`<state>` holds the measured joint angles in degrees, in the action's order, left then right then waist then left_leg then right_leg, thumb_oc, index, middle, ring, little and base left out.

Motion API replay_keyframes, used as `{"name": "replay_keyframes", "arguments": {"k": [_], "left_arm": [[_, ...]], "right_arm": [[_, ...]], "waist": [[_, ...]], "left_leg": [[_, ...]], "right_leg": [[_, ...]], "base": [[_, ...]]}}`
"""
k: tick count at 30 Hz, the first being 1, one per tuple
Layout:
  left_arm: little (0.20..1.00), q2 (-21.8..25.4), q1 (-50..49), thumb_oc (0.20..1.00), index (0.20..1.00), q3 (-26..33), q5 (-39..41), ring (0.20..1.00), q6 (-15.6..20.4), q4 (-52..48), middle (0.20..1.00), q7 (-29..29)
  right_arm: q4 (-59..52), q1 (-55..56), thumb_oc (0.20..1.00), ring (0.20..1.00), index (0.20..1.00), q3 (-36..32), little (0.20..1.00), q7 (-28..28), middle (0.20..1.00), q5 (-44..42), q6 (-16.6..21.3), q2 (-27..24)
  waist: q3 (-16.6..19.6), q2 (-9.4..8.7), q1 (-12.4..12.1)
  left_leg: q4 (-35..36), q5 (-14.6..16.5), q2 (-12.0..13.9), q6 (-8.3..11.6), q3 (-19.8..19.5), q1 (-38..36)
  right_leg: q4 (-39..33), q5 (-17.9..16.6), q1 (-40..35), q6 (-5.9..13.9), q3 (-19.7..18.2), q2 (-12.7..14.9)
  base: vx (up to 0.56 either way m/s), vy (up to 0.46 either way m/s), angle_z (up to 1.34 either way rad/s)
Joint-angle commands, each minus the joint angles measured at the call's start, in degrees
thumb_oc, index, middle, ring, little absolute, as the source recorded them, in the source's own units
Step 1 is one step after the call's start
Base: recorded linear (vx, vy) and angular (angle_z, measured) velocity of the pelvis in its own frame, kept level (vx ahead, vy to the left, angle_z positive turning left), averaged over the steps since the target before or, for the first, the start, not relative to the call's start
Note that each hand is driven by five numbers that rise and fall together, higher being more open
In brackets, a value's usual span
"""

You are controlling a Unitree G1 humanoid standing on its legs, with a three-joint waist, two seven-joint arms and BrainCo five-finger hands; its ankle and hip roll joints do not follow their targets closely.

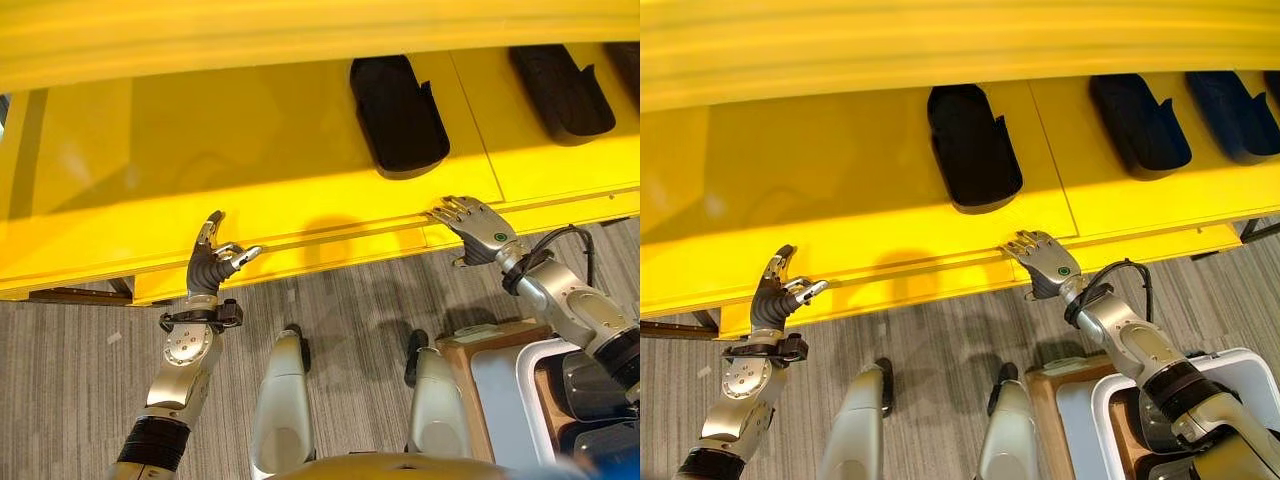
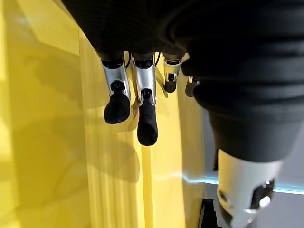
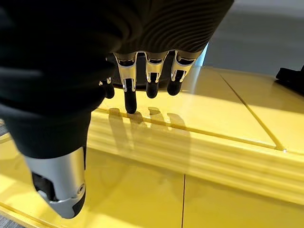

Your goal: Move parts from the plastic box to the shelf.

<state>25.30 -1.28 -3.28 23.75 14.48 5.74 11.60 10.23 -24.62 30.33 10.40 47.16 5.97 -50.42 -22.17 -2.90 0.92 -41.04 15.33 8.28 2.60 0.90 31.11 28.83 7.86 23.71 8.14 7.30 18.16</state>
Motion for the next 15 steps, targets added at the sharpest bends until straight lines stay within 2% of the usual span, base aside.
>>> {"name": "replay_keyframes", "arguments": {"k": [1,15], "left_arm": [[1.0,-0.1,-0.3,1.0,1.0,-1.7,-0.6,1.0,0.6,-0.9,1.0,0.1],[1.0,0.2,-0.5,1.0,1.0,-1.9,0.0,1.0,1.1,-1.1,1.0,-0.1]], "right_arm": [[0.4,-2.4,1.0,1.0,1.0,-2.5,1.0,1.7,1.0,-3.7,-0.8,-0.3],[4.3,-7.0,1.0,1.0,1.0,0.1,1.0,1.6,1.0,-7.5,-0.8,-0.3]], "waist": [[0.7,-0.38,-0.7],[0.6,-0.32,-1.6]], "left_leg": [[4.6,-3.5,2.1,2.94,-4.2,-1.8],[4.4,-3.6,1.8,2.74,-4.4,-1.2]], "right_leg": [[9.3,3.0,2.3,-1.53,-0.2,0.9],[9.7,3.1,2.9,-1.52,-0.1,0.9]], "base": [[0.0,0.0,0.0],[0.0,0.0,0.0]]}}
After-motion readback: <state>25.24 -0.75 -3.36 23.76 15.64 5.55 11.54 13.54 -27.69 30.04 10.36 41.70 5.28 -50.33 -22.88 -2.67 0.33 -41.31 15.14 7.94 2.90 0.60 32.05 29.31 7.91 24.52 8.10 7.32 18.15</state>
